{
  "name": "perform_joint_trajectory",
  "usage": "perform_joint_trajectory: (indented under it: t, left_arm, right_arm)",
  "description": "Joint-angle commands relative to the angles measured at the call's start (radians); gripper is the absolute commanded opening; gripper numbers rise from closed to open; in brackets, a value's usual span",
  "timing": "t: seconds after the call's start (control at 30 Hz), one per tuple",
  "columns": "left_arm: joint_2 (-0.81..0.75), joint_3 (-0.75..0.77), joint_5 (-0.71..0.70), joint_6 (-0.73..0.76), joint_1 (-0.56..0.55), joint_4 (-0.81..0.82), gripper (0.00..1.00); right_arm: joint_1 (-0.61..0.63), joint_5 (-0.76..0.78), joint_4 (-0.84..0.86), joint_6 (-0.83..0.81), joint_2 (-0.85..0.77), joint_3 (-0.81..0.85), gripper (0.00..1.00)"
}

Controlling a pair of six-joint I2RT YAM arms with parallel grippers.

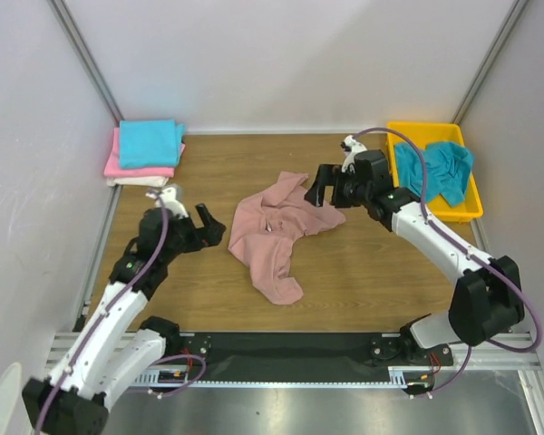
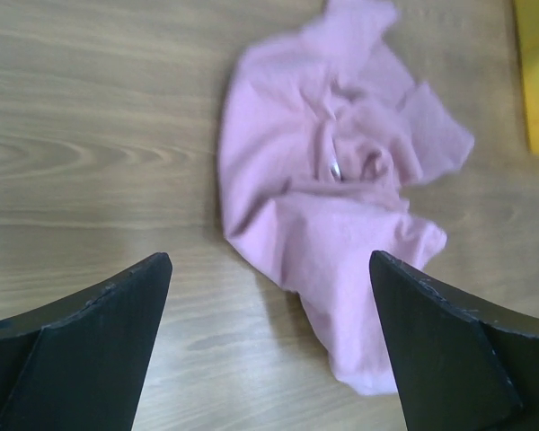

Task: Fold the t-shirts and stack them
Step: Move the tshirt to the center of the board, then flatten the tshirt out

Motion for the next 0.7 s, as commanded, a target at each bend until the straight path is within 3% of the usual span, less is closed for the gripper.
perform_joint_trajectory:
  t: [0.0, 0.33, 0.57, 0.67]
  left_arm:
    - [0.087, 0.041, -0.100, -0.038, -0.117, 0.084, 0.98]
    - [0.508, 0.327, -0.375, 0.145, -0.597, 0.023, 0.94]
    - [0.800, 0.534, -0.542, 0.205, -0.777, -0.112, 0.94]
    - [0.930, 0.612, -0.588, 0.179, -0.802, -0.178, 0.88]
  right_arm:
    - [-0.036, 0.154, -0.045, 0.107, 0.068, 0.024, 1.00]
    - [-0.056, 0.222, -0.015, 0.233, 0.166, -0.010, 0.94]
    - [-0.098, 0.232, -0.045, 0.230, 0.087, -0.057, 0.94]
    - [-0.133, 0.209, -0.051, 0.224, 0.045, -0.100, 0.94]
